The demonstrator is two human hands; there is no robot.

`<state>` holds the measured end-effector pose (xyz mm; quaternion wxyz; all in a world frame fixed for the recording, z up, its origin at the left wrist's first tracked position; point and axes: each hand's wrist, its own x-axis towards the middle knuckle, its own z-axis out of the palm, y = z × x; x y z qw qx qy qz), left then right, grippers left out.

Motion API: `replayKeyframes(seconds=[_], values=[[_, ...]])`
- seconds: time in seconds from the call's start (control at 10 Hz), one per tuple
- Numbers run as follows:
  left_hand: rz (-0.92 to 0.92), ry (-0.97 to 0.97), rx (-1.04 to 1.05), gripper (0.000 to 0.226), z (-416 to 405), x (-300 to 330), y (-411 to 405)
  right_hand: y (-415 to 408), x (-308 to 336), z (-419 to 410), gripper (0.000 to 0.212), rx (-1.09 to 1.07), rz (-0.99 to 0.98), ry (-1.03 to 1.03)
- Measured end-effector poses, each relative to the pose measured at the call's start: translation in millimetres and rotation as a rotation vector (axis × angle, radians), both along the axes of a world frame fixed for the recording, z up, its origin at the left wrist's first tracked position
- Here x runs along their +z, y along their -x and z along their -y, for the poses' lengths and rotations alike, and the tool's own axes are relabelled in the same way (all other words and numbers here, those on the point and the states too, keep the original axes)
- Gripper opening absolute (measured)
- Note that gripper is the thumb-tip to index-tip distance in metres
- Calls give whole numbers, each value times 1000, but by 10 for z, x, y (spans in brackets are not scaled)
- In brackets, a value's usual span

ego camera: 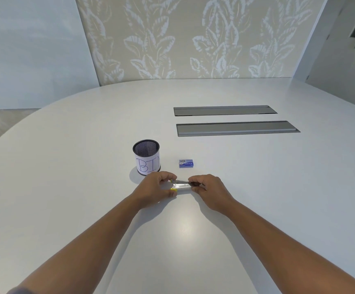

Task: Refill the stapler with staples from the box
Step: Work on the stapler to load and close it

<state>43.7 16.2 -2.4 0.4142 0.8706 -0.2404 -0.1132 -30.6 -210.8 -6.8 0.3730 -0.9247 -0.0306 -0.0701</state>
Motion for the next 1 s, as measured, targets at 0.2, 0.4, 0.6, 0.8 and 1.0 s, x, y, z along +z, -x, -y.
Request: replayKeyframes(seconds=[0.2, 0.4, 0.6, 0.8, 1.0], values=[[-12, -14, -6, 44, 14, -35, -27, -2, -49, 12, 14, -5, -18, -27], [-19, -30, -7, 47, 9, -60, -61, -15, -68, 21, 15, 1, -24, -33], [-39, -35, -8, 46, -6, -56, -69, -15, -84, 16, 17, -3, -5, -36], [-48, -33, -12, 48, -7, -20, -35, 1, -76, 7, 19, -13, -1, -21], [-27, -37, -15, 73, 16, 1, -17, 3, -45, 28, 27, -6, -11, -57]])
